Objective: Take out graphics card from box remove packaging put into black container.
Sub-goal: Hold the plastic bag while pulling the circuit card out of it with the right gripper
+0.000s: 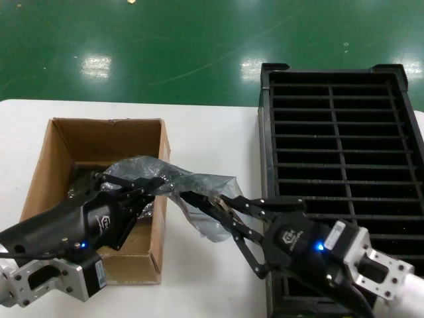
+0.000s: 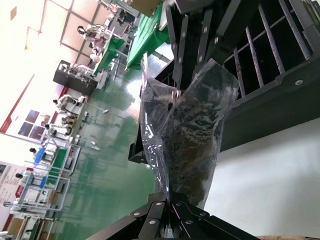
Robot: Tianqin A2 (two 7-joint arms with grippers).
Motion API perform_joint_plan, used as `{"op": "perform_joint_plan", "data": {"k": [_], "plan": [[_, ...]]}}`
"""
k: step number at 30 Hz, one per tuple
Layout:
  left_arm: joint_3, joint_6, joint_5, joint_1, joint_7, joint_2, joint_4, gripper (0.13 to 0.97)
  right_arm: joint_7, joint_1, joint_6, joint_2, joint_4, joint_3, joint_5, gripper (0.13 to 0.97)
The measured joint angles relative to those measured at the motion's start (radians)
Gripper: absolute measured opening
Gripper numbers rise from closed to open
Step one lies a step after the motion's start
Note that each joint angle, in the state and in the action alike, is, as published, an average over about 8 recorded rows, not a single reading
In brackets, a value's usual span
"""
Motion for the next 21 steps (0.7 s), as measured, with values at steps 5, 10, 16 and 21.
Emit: {"op": "perform_joint_plan", "data": {"k": [5, 10, 16, 21], "plan": [[0.000, 0.000, 0.000, 0.000, 0.000, 0.000, 0.000, 0.140, 0.033, -0.048, -0.005, 0.037, 0.072, 0.044, -0.061, 0.188], [0.000, 0.000, 0.000, 0.000, 0.000, 0.000, 0.000, 0.140, 0.079, -0.103, -0.012, 0.073, 0.147, 0.114, -0.108, 0.188], [0.000, 0.000, 0.000, 0.000, 0.000, 0.000, 0.000, 0.140, 0.078, -0.173, -0.006, 0.137, 0.192, 0.224, -0.045, 0.188], [0.000, 0.000, 0.000, 0.000, 0.000, 0.000, 0.000, 0.140, 0.012, -0.253, -0.006, 0.197, 0.199, 0.330, 0.086, 0.188]]}}
